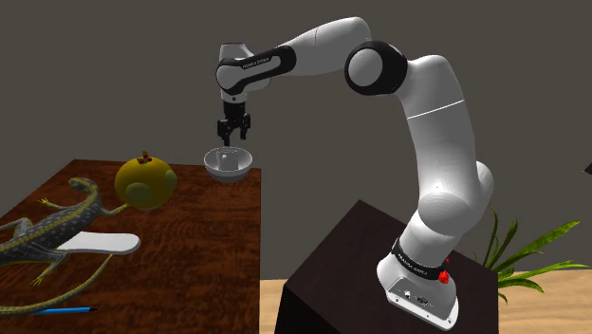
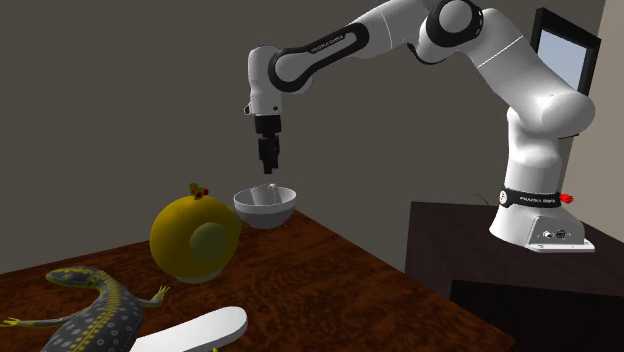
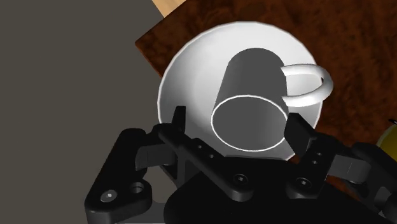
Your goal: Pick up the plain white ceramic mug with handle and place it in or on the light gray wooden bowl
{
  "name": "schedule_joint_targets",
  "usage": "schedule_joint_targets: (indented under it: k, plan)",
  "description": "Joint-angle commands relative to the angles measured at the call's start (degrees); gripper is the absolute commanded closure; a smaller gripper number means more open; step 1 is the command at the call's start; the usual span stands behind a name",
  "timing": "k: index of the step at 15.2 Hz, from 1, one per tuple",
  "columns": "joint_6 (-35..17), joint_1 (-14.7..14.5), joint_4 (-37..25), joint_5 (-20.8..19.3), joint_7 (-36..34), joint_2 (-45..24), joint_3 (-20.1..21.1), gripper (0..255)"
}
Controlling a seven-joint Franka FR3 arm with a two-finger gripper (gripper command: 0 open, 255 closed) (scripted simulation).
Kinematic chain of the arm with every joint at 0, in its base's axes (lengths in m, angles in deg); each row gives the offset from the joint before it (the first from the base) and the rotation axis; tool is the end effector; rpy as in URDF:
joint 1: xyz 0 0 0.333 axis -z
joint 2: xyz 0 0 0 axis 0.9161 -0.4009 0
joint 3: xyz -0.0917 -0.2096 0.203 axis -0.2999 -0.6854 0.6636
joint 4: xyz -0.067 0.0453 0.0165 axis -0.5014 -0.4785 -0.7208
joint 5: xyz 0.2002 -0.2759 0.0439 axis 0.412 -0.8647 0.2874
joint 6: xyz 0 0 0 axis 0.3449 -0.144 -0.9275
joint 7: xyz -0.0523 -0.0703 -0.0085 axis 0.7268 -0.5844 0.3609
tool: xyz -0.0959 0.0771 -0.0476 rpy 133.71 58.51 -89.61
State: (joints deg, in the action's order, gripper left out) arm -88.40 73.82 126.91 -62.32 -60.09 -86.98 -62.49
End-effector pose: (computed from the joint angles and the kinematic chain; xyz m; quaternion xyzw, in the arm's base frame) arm 0.6701 0.0154 0.3135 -0.9987 -0.0437 0.0249 0.0113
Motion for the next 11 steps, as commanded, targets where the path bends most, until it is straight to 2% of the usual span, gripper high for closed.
schedule_joint_targets:
  k: [1,2,6,11]
  plan:
    - [0.0,0.0,0.0,0.0,0.0,0.0,0.0,0]
    - [0.0,0.0,0.0,0.0,0.0,0.0,0.0,0]
    - [6.3,-0.1,-4.7,0.4,0.3,1.6,0.3,0]
    - [6.3,-0.1,-4.7,0.4,0.3,1.6,0.3,0]
